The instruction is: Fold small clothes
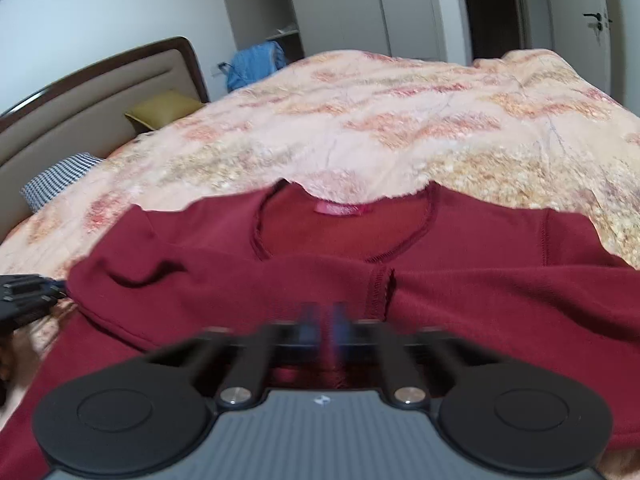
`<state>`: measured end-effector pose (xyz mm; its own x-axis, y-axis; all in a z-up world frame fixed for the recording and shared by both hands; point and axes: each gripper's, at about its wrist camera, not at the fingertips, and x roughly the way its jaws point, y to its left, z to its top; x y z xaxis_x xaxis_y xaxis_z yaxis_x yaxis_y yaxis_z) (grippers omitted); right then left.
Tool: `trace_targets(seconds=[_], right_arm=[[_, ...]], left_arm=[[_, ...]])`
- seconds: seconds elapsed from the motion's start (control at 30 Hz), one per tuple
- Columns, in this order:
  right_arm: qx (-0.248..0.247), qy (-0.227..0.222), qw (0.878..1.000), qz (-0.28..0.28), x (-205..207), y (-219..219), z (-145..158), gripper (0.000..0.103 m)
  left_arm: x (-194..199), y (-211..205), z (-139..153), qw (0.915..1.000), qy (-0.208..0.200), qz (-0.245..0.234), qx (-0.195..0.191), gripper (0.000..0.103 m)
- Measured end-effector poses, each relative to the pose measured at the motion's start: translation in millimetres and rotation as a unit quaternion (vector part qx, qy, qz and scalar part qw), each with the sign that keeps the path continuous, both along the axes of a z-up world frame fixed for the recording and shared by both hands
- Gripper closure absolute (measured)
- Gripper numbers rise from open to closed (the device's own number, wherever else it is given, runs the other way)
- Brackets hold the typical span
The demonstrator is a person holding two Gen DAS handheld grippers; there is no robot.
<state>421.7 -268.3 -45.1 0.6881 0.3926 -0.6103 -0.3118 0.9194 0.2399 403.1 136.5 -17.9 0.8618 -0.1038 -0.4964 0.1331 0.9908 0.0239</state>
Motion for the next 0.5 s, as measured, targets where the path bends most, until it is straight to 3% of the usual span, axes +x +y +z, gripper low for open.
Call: trace_targets(seconds=[0.07,0.13,0.27,0.37,0.47,0.5], right_arm=[[0.013,-0.012,1.0,-0.002,-7,-4,2,0.103],[0.009,-0.023,1.0,-0.016,-16,-10,4,0.103],[0.006,0.008,0.999,-0.039,-30,-24,-6,0.103],[0.003,0.002,1.0,-0.021,-39,-29,-4,0.103],[-0.019,-0.029,0.999,0.009,-39,-15,12,0.087],[-0.02,-0.035,0.999,0.025,-35,-7,17,0.062]], left_arm=[[-3,6,4,0.9994,-0.003,0.027,-0.023,0.103],[3,16,-1,0.9962,0.027,0.056,-0.061,0.103],[5,32,-17,0.9846,0.065,0.093,-0.133,0.103],[-2,24,-16,0.9893,0.046,0.083,-0.11,0.103],[-3,18,-17,0.9916,0.04,0.08,-0.094,0.103],[-4,18,-18,0.9915,0.039,0.08,-0.095,0.103]])
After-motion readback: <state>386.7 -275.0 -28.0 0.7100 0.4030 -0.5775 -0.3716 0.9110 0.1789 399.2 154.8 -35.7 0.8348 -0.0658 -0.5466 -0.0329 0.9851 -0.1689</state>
